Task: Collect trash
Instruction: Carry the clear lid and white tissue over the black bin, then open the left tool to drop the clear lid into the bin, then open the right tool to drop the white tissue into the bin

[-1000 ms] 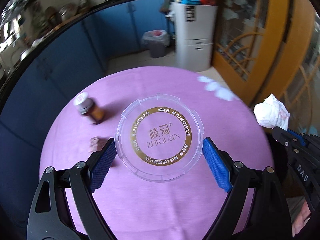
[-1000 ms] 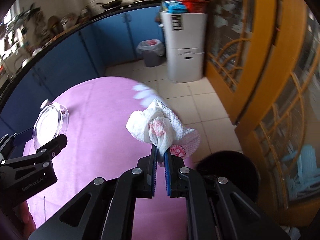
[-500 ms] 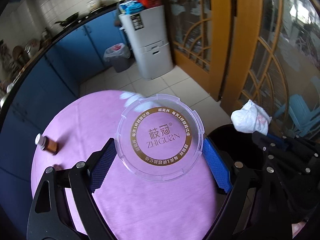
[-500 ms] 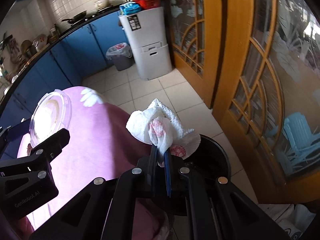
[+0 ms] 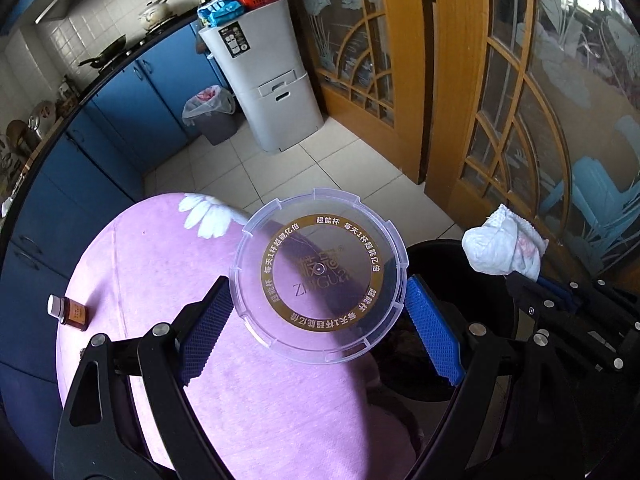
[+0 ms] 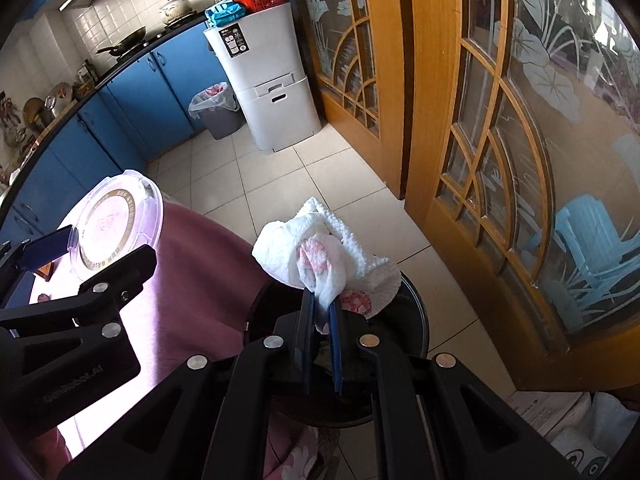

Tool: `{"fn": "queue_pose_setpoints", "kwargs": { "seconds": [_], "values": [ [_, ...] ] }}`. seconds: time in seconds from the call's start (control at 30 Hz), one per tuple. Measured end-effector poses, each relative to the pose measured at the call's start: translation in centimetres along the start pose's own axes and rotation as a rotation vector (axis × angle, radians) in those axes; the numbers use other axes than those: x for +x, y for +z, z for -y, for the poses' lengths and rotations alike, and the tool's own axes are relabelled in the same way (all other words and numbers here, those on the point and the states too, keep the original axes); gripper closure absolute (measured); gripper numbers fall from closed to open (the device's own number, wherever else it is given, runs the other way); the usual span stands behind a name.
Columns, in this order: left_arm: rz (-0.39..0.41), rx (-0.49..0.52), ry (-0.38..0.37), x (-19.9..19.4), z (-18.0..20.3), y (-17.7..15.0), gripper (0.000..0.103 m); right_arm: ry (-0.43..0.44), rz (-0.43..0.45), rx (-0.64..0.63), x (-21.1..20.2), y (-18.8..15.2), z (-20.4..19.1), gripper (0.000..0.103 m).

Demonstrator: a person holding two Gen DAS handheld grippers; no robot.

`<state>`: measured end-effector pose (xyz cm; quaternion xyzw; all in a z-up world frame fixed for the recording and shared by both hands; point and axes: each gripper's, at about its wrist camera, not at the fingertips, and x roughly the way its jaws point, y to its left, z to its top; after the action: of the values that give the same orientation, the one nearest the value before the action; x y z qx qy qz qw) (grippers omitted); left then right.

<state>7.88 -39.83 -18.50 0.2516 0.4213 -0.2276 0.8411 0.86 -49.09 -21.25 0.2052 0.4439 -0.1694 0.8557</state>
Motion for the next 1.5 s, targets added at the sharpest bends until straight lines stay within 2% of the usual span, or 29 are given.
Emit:
{"fn": "queue_pose_setpoints", "kwargs": {
  "seconds": [0.63, 1.5],
  "values": [
    [-0.035, 0.029, -0.004, 1.4, 2.1, 0.4, 0.017, 0.021, -0.022, 0.023, 1.3, -0.3, 1.5, 0.095],
    [-0.063, 0.000, 0.007, 2.3, 1.0, 0.4, 0.013, 0.026, -0.036, 0.026, 2.0, -0.5, 1.3, 0.095]
  ]
}}
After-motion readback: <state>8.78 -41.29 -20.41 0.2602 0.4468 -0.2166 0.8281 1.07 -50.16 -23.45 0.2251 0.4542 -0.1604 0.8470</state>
